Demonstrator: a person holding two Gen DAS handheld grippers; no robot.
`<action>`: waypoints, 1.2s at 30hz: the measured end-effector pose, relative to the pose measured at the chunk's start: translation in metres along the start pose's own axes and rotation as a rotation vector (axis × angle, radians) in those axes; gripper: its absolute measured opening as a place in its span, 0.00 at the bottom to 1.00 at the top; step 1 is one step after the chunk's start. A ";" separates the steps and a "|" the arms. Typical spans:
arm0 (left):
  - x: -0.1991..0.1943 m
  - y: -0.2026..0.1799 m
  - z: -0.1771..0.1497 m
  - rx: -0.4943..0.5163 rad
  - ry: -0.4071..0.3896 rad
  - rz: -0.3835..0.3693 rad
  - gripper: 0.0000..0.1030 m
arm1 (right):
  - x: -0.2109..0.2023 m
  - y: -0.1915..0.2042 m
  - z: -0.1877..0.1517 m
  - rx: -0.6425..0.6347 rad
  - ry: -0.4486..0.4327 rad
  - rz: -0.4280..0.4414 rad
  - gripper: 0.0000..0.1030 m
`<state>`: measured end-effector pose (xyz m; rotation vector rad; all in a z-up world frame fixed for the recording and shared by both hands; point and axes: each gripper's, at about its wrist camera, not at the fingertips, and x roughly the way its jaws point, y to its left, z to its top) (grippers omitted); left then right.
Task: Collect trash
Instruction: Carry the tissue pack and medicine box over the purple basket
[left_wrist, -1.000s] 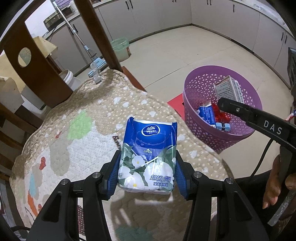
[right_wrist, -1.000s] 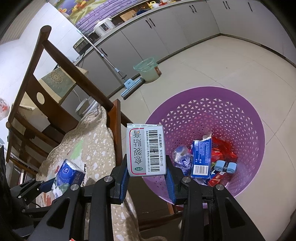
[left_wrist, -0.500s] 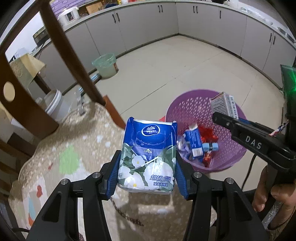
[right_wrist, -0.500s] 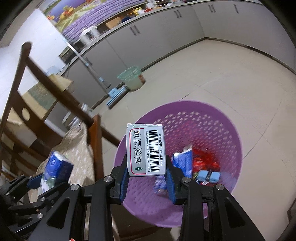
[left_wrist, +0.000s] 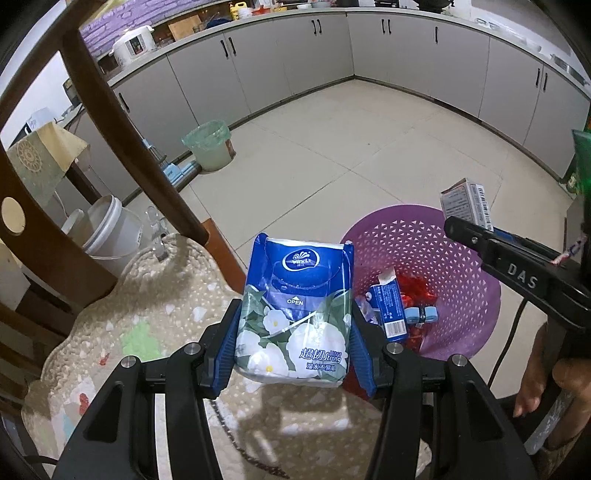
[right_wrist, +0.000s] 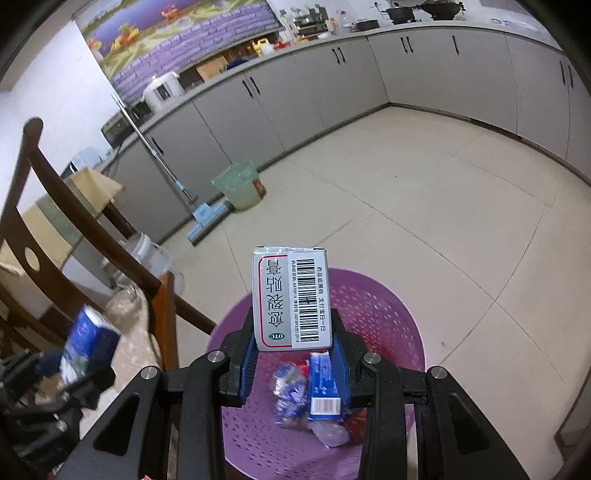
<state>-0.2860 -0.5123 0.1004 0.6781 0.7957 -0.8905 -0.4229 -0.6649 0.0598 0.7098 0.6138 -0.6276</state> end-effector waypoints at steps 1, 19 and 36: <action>0.001 -0.003 0.001 0.000 0.001 -0.001 0.51 | -0.001 -0.002 0.000 0.005 -0.003 0.003 0.36; 0.041 -0.056 0.022 0.073 0.012 -0.005 0.51 | 0.016 -0.024 -0.002 0.059 0.061 0.024 0.36; 0.072 -0.057 0.021 0.062 0.049 -0.005 0.51 | 0.026 -0.023 -0.004 0.038 0.096 -0.005 0.36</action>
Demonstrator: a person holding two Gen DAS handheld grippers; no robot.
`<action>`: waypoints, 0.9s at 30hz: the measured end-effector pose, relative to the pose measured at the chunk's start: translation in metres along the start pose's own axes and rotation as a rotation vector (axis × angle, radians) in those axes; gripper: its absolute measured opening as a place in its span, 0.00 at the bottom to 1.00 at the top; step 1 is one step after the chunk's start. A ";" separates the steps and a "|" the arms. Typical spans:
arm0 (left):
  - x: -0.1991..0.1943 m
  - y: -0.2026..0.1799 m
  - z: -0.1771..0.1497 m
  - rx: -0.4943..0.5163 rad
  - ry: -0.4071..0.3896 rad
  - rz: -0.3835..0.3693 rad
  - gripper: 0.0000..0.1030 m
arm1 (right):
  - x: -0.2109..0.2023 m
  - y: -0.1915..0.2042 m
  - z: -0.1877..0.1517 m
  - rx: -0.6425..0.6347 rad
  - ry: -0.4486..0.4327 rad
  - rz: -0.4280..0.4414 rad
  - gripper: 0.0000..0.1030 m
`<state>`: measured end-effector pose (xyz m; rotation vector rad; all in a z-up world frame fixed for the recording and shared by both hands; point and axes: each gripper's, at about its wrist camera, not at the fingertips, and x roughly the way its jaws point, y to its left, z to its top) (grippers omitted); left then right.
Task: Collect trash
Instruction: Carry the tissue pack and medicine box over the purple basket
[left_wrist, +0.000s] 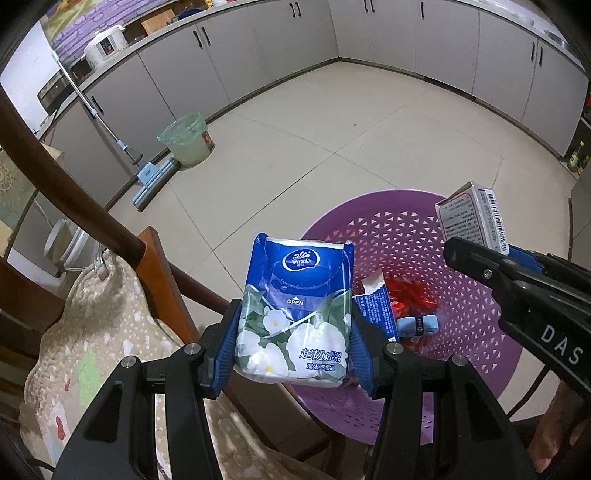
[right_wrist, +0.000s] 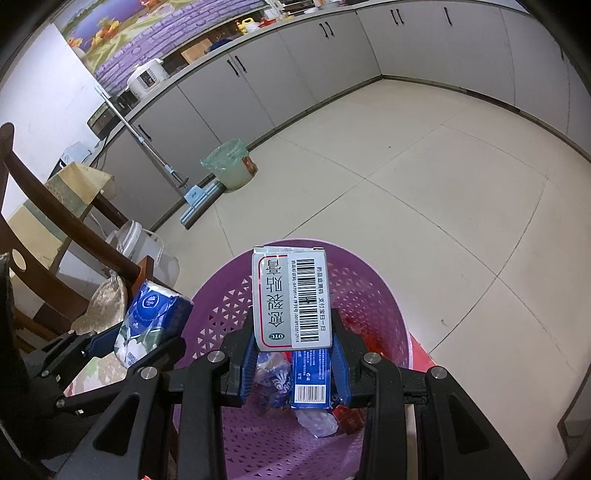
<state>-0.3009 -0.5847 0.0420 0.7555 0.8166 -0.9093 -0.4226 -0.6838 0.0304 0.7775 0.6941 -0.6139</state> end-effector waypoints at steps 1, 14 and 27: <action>0.000 0.000 0.000 -0.002 0.001 0.000 0.51 | 0.001 0.001 0.000 -0.002 0.002 -0.002 0.36; 0.006 0.001 -0.001 -0.009 0.014 -0.001 0.51 | 0.007 0.001 0.000 -0.011 0.017 -0.009 0.36; 0.012 0.002 -0.001 -0.016 0.028 -0.003 0.51 | 0.007 0.002 -0.001 -0.013 0.019 -0.008 0.36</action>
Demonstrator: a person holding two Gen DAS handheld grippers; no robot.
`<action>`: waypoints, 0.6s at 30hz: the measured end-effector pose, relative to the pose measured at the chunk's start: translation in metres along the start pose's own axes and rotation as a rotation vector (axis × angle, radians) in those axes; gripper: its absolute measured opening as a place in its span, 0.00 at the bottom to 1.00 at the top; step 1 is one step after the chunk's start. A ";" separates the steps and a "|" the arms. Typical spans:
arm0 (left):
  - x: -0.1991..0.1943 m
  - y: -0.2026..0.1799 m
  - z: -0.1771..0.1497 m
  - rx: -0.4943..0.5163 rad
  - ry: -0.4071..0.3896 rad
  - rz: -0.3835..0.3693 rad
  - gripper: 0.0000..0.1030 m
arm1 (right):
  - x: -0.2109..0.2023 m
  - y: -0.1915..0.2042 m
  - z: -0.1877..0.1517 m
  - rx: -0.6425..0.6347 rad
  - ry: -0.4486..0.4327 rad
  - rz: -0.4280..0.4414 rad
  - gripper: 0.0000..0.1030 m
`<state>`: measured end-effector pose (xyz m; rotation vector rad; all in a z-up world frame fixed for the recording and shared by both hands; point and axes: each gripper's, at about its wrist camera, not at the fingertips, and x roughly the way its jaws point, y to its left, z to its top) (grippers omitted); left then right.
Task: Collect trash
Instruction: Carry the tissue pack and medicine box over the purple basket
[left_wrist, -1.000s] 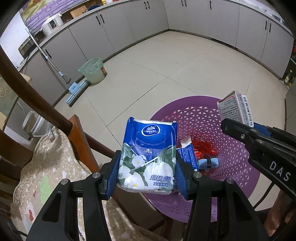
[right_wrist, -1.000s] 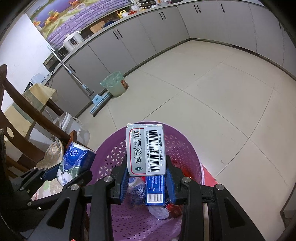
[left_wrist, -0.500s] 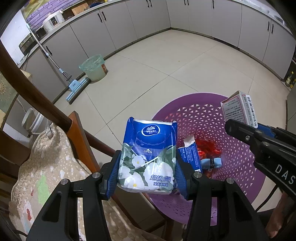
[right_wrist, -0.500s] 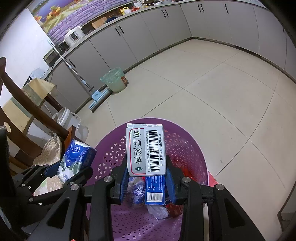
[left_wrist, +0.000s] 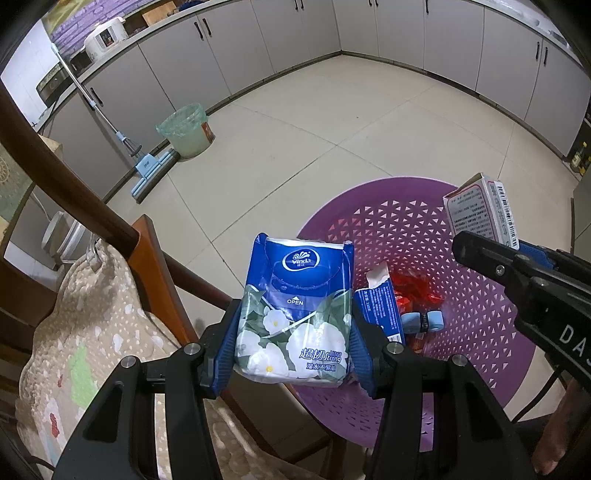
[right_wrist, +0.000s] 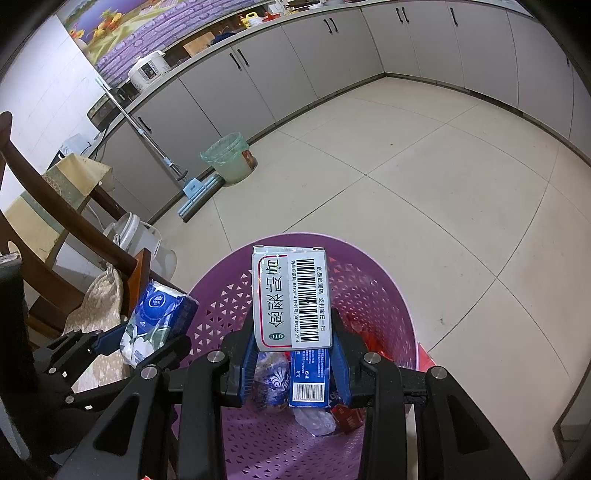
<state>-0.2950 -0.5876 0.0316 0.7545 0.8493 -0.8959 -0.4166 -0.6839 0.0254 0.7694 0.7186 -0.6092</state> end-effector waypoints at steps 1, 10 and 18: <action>0.001 0.000 0.000 0.000 0.002 0.000 0.51 | 0.000 0.000 0.000 0.000 0.000 -0.001 0.36; 0.008 0.000 -0.002 -0.014 0.024 -0.012 0.51 | 0.002 0.001 -0.002 -0.003 0.003 -0.001 0.36; 0.012 0.004 0.001 -0.045 0.034 -0.036 0.51 | 0.003 0.003 -0.002 -0.006 0.005 -0.003 0.36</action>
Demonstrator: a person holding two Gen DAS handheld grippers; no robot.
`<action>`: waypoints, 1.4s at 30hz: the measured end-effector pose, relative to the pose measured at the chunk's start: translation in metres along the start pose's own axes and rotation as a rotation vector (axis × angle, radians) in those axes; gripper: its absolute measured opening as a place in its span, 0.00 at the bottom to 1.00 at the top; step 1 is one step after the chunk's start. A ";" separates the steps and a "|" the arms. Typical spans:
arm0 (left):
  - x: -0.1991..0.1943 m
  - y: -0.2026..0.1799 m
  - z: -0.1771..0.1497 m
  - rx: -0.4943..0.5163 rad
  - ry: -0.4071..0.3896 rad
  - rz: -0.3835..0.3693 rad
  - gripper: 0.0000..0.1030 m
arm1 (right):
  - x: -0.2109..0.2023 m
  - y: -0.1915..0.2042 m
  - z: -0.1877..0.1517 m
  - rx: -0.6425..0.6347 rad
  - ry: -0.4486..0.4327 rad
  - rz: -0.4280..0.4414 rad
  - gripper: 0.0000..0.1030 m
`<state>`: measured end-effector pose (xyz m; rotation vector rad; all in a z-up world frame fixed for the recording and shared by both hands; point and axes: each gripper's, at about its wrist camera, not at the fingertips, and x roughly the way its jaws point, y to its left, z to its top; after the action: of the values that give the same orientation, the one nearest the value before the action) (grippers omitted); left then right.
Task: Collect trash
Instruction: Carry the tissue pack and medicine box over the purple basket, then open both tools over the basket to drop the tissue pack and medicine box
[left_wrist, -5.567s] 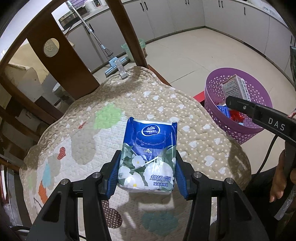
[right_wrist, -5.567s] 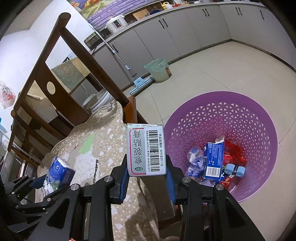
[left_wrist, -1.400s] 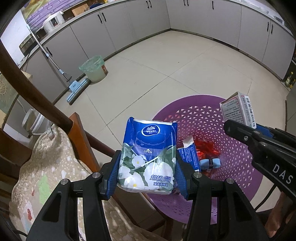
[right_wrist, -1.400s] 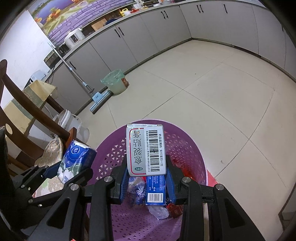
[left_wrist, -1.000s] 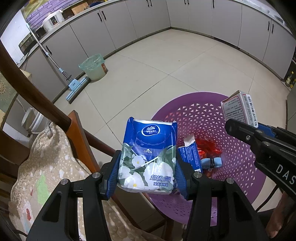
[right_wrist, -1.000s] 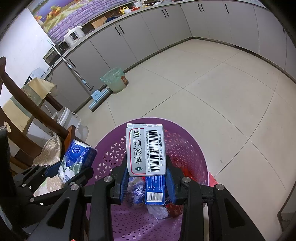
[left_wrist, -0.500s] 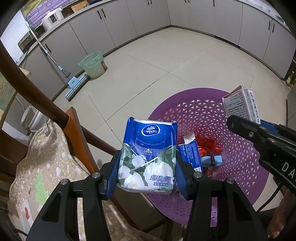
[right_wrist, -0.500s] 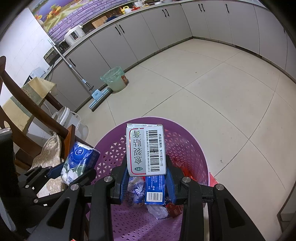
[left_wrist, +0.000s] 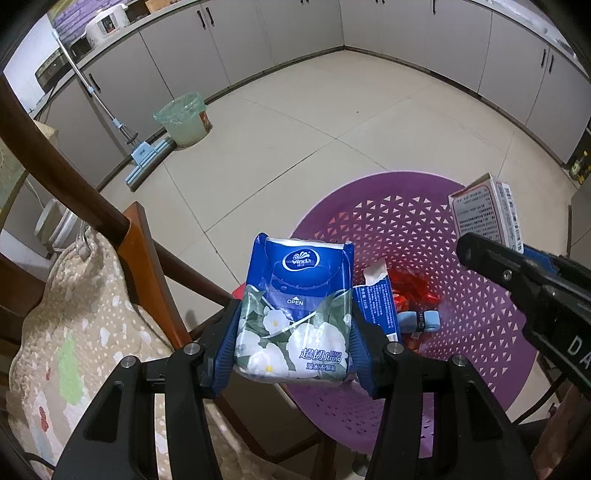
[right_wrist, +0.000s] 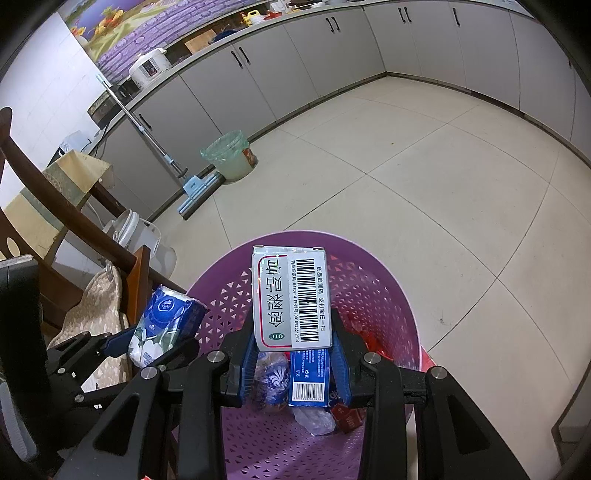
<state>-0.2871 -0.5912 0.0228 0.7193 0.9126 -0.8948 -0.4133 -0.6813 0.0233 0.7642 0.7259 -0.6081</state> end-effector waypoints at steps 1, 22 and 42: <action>0.000 0.000 0.000 -0.002 0.000 -0.002 0.51 | 0.000 0.000 0.000 0.001 0.001 0.000 0.36; 0.005 0.003 0.007 -0.033 0.010 -0.059 0.51 | 0.005 -0.002 0.000 0.000 0.008 -0.001 0.36; -0.033 0.019 -0.006 -0.059 -0.024 -0.123 0.69 | 0.000 -0.004 0.000 0.028 -0.021 -0.028 0.57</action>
<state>-0.2827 -0.5669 0.0526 0.6057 0.9657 -0.9790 -0.4159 -0.6840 0.0220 0.7737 0.7110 -0.6515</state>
